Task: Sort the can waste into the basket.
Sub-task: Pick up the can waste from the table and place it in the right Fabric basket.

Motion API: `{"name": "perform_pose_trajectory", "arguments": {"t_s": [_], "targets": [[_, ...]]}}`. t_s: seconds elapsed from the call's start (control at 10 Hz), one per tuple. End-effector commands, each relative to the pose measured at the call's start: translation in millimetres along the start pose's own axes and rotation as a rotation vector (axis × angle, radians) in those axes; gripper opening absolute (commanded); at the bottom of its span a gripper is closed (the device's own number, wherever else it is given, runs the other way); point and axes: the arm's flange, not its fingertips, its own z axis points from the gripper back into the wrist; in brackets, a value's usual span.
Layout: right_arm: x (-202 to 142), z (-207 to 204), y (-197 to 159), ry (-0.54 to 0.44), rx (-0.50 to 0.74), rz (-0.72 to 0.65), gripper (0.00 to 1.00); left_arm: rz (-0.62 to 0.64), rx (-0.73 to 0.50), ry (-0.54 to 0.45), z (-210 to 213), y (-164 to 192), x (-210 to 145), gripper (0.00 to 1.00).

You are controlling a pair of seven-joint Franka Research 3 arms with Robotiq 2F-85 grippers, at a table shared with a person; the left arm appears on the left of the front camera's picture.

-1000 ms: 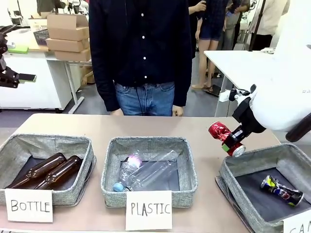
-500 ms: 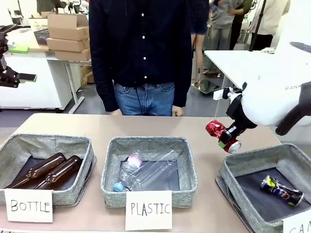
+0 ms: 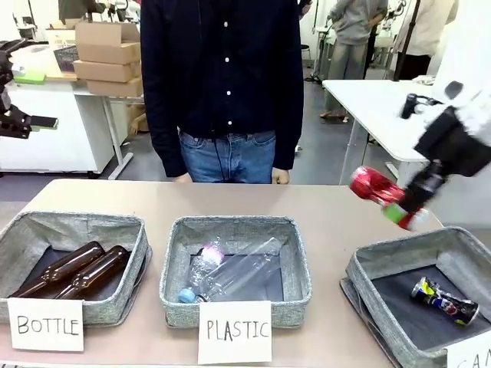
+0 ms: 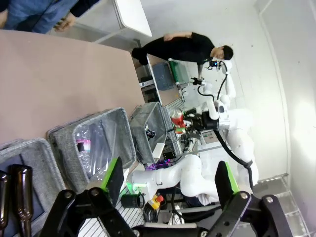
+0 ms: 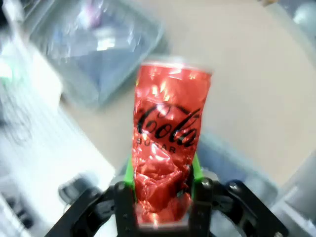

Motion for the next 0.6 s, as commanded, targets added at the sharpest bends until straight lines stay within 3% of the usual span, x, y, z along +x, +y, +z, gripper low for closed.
{"name": "perform_pose_trajectory", "arguments": {"t_s": [0.0, 0.2, 0.5], "targets": [[-62, -12, 1, 0.21, -0.07, 0.125, 0.45, -0.011, -0.014, -0.016, -1, -1, -1, 0.96], [-79, -35, 2, 0.289, -0.125, 0.182, 0.45, -0.011, -0.014, -0.016, -1, -1, -1, 0.96], [-80, -49, -9, 0.288, -0.11, 0.13, 0.45, -0.011, -0.014, -0.016, -1, -1, -1, 0.96]]}}
